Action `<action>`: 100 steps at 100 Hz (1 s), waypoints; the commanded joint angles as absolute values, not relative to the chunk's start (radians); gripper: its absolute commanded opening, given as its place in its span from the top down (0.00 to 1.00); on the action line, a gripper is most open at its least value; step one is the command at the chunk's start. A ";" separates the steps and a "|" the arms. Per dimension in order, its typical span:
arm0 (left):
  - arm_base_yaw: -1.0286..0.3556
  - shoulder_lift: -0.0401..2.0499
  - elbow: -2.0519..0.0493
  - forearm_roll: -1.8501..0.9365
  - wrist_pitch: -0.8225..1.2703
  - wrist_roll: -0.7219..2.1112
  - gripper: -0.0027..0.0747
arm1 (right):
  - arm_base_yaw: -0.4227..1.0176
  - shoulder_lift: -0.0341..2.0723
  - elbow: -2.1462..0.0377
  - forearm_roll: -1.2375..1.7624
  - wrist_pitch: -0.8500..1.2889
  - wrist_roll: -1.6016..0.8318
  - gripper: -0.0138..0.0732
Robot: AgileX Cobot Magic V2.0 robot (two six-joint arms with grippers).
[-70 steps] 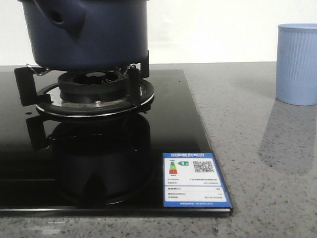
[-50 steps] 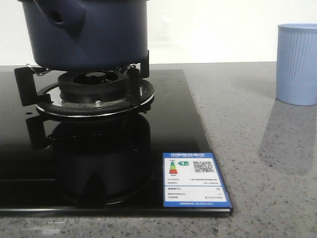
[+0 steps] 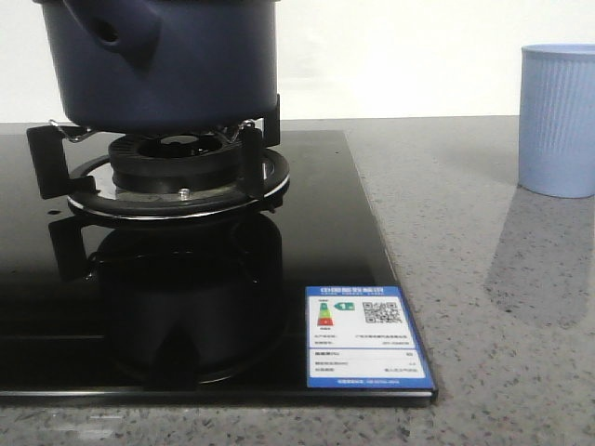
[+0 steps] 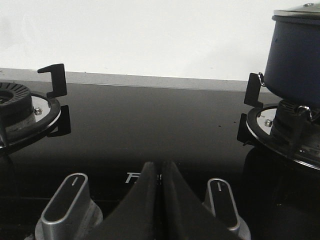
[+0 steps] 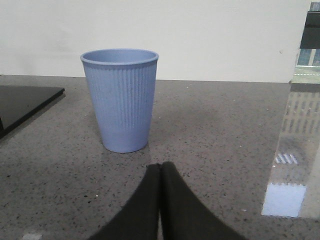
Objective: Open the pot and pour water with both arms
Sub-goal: 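Move the left gripper to the pot lid knob, right gripper to the cup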
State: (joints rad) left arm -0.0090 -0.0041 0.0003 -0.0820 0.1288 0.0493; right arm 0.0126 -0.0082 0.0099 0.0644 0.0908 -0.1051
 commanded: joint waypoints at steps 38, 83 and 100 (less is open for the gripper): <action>-0.008 -0.031 0.034 -0.095 0.042 0.039 0.99 | 0.008 -0.027 0.036 0.117 0.012 -0.113 0.93; -0.008 -0.031 0.034 -0.622 -0.014 0.039 0.99 | 0.008 -0.027 0.036 0.554 -0.018 -0.113 0.93; -0.008 -0.031 0.006 -0.748 -0.042 0.039 0.99 | 0.008 -0.027 0.017 0.563 -0.045 -0.113 0.93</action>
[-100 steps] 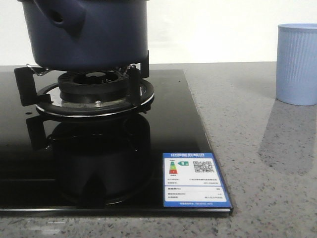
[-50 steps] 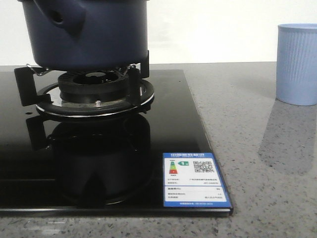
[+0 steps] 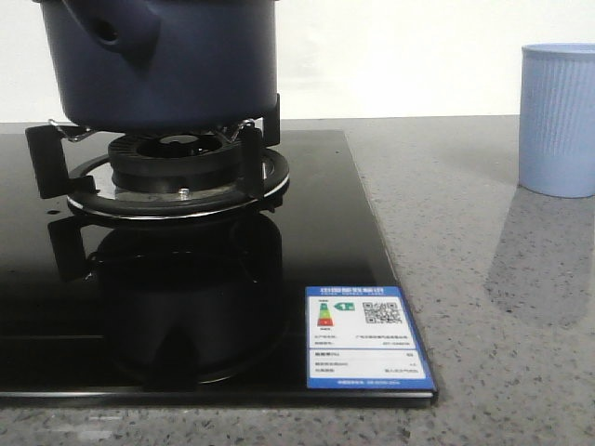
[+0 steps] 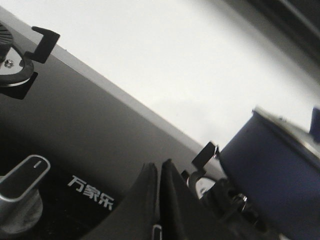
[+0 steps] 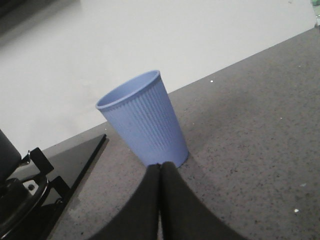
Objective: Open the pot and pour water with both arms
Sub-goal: 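Move the left gripper to the pot lid knob, right gripper to the cup, then grasp the blue lid knob with left gripper and blue cup with right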
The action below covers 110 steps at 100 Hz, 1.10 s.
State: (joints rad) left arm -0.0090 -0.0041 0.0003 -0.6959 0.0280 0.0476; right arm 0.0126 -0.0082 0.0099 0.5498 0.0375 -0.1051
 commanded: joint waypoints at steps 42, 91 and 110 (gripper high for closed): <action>-0.008 0.201 -0.387 -0.582 0.283 0.349 0.99 | 0.008 0.227 -0.305 0.363 0.182 -0.202 0.90; -0.226 0.593 -0.660 -0.586 0.272 0.498 0.98 | 0.075 0.597 -0.573 0.264 0.223 -0.213 0.90; -0.316 0.719 -0.736 -0.586 0.206 0.500 0.68 | 0.075 0.629 -0.607 0.264 0.245 -0.213 0.59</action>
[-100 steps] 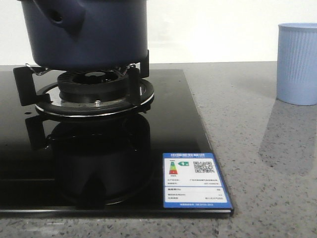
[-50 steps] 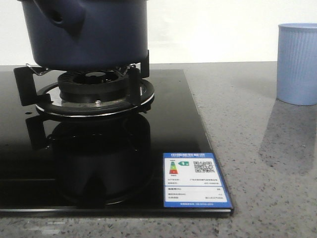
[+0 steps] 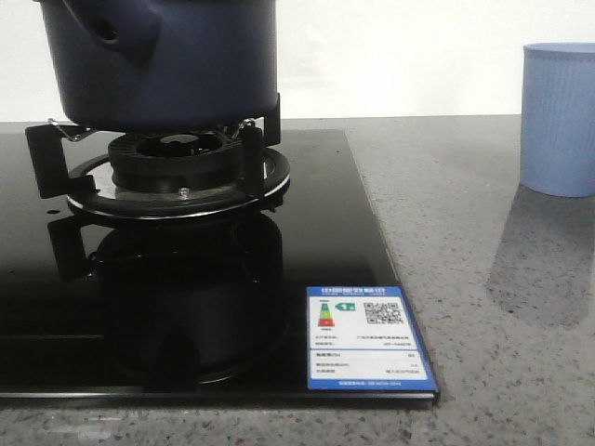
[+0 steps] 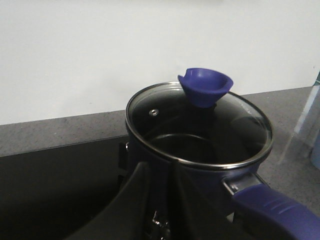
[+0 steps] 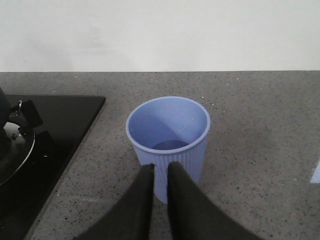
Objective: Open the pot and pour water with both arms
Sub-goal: 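Grasp the blue lid knob with left gripper and blue cup with right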
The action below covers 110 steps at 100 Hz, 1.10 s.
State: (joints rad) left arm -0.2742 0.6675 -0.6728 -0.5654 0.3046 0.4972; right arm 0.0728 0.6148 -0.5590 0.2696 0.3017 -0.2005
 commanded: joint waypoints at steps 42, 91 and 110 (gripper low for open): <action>-0.486 1.000 -0.857 -0.586 0.023 0.501 0.26 | 0.075 0.632 -0.607 0.264 0.247 -0.213 0.14; -0.486 1.202 -0.995 -0.590 0.019 0.501 0.26 | 0.075 0.632 -0.607 0.264 0.247 -0.213 0.14; -0.486 1.250 -1.031 -0.604 0.019 0.501 0.26 | 0.075 0.632 -0.607 0.264 0.247 -0.213 0.14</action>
